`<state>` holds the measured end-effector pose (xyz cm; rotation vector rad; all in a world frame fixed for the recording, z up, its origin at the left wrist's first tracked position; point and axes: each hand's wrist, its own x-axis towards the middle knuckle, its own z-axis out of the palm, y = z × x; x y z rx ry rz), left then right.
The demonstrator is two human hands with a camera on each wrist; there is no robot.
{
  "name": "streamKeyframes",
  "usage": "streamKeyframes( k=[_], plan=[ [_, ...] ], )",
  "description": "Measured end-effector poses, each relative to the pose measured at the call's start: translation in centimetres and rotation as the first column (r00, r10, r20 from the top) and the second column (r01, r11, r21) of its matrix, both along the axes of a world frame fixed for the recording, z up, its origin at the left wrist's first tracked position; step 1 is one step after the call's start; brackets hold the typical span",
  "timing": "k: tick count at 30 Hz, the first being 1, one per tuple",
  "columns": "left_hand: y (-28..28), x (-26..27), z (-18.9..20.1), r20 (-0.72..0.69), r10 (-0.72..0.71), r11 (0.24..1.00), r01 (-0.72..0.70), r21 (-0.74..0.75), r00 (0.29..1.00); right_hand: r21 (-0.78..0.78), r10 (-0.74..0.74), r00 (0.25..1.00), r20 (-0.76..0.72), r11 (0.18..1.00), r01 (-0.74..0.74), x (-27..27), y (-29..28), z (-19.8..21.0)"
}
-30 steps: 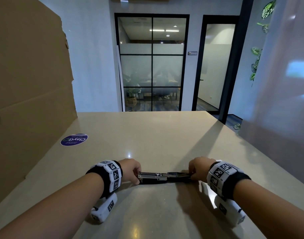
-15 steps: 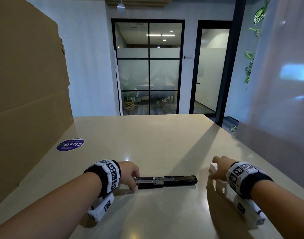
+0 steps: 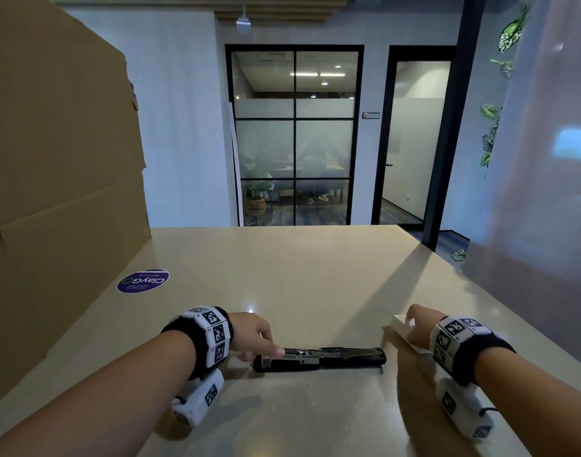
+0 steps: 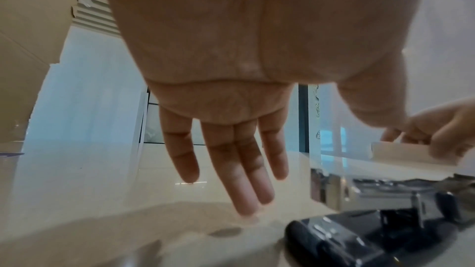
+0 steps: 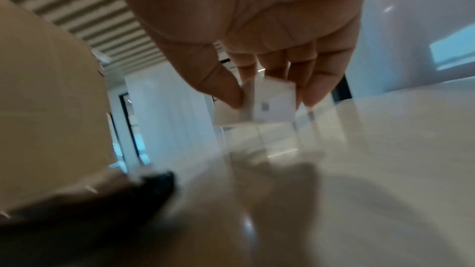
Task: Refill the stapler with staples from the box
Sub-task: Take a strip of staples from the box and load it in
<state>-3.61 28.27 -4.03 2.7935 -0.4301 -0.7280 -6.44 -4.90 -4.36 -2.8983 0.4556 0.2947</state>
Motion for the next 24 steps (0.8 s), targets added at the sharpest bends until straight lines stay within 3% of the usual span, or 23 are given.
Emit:
streamKeyframes(
  k=[2,5,7,11,15,24],
  plan=[
    [0.0,0.1,0.4,0.028,0.006,1.000,-0.006,-0.021,1.000,0.073,0.010,0.996,0.084,0.997,-0.016,0.6,1.0,0.4],
    [-0.4,0.6,1.2,0.194,0.008,0.999,-0.001,-0.040,0.981,0.151,0.101,0.980,0.173,0.980,-0.128,1.5,3.2,1.3],
    [-1.0,1.0,1.7,0.263,0.040,0.992,-0.006,-0.130,0.964,0.207,0.189,0.964,0.185,0.952,-0.226,1.9,5.1,2.1],
    [-3.2,1.1,2.7,0.271,-0.009,0.962,0.082,-0.260,0.963,0.289,0.322,0.920,0.225,0.879,-0.379,2.3,9.2,3.0],
    [-5.4,1.4,2.7,0.273,-0.084,0.976,0.135,-0.171,0.958,0.290,0.364,0.886,0.288,0.849,-0.442,3.0,12.1,2.9],
    [-5.4,2.0,1.5,0.286,-0.013,0.985,0.061,-0.162,0.958,0.336,0.399,0.839,0.369,0.785,-0.521,3.4,12.8,1.9]
  ],
)
